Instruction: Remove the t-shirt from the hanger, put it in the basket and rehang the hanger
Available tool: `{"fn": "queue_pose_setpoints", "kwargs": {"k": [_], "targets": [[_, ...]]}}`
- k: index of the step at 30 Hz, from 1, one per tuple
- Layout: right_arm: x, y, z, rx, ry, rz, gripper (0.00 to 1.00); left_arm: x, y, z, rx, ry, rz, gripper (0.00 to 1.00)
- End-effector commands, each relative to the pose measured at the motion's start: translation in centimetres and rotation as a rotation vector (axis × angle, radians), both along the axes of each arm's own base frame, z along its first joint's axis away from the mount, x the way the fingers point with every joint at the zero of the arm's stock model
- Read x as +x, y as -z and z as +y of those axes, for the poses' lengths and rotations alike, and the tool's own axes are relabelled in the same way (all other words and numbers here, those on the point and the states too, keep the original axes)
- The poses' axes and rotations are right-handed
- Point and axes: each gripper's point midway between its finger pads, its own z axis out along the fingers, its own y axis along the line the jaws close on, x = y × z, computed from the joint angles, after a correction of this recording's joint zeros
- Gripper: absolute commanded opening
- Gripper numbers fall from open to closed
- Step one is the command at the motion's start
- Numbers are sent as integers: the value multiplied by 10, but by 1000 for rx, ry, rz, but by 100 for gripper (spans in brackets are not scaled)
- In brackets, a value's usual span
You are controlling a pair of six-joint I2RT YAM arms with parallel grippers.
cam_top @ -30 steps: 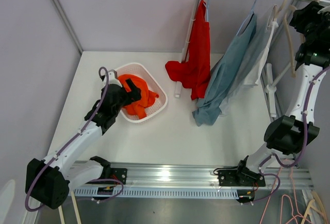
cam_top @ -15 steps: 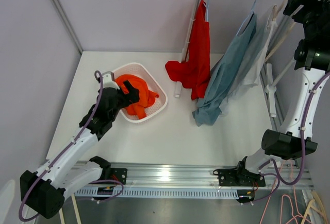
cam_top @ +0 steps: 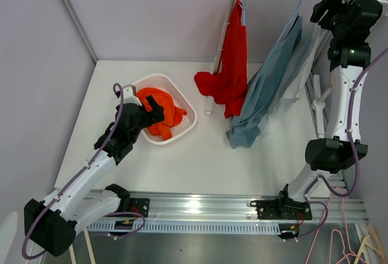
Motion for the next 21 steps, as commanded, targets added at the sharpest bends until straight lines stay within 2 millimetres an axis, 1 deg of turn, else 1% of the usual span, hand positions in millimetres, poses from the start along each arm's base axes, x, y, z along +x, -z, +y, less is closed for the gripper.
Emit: {"fn": "queue_pose_setpoints", "kwargs": {"k": [1, 3, 4, 5, 9, 11, 12, 13, 15, 19, 21], "targets": [[-4, -27, 1, -37, 39, -70, 68, 4, -4, 0, 18, -2, -22, 100], [1, -24, -2, -48, 62, -69, 68, 4, -4, -1, 17, 0, -22, 100], [3, -25, 2, -53, 57, -74, 66, 5, -4, -1, 17, 0, -23, 99], [3, -24, -5, -56, 100, -75, 66, 5, -3, -1, 19, 0, -22, 100], [17, -18, -9, -85, 146, -79, 65, 6, -2, -1, 20, 1, -22, 100], [21, -15, -10, -89, 165, -79, 59, 7, -1, -3, 20, 4, -21, 100], [22, -15, -14, -89, 191, -83, 57, 6, 0, -3, 23, 6, -16, 100], [26, -10, -17, -99, 209, -73, 58, 7, 0, -3, 22, 6, -18, 100], [31, -6, -22, -107, 235, -68, 58, 7, 0, -3, 21, 8, -17, 99], [39, -1, -24, -112, 244, -71, 54, 6, 0, -2, 26, 7, -17, 99], [42, 0, -26, -121, 251, -70, 54, 5, 2, -2, 26, 7, -15, 100]]}}
